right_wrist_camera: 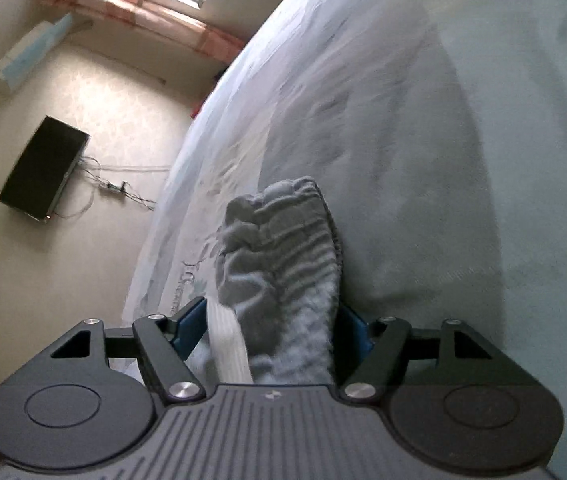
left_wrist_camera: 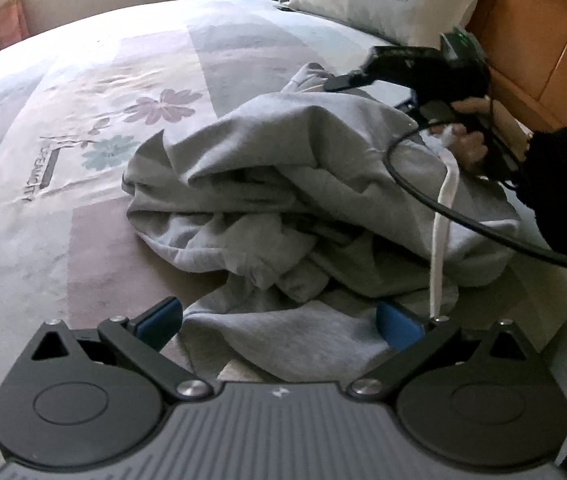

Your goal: Fold clothes

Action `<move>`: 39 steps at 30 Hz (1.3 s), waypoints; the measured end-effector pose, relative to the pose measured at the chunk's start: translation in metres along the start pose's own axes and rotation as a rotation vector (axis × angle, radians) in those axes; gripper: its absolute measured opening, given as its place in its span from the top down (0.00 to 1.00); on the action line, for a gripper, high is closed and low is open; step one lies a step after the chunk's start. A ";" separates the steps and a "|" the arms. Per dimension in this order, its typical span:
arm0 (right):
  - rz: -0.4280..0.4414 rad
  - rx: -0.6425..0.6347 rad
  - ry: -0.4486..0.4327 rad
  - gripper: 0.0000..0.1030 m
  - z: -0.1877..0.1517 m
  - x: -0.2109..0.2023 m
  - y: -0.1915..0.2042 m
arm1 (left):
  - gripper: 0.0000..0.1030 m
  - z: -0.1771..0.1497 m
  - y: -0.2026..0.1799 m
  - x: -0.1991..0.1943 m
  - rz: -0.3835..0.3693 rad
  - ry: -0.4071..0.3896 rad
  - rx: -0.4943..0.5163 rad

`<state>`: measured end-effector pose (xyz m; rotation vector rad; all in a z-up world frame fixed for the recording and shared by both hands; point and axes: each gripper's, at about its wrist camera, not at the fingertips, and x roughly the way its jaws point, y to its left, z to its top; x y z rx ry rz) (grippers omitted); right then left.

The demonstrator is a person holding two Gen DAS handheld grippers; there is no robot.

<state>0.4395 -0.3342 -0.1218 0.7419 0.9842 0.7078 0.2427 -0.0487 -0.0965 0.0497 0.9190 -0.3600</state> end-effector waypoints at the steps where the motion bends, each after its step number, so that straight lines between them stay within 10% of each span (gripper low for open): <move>1: -0.020 -0.014 -0.004 0.34 0.003 0.000 0.004 | 0.01 0.000 0.000 0.000 0.000 0.001 -0.003; 7: -0.192 -0.116 -0.081 0.81 0.008 -0.022 0.024 | 0.01 -0.005 -0.001 -0.002 0.008 0.004 0.001; 21: -0.745 -0.060 -0.311 0.77 0.042 -0.130 -0.026 | 0.01 0.002 -0.008 -0.020 0.020 -0.046 0.043; 28: -0.665 -0.049 -0.323 0.44 -0.007 -0.155 -0.021 | 0.01 -0.003 -0.009 -0.023 0.006 -0.042 0.048; 39: -0.362 0.199 -0.379 0.30 -0.168 -0.211 -0.011 | 0.01 -0.008 -0.021 -0.035 0.007 -0.043 0.070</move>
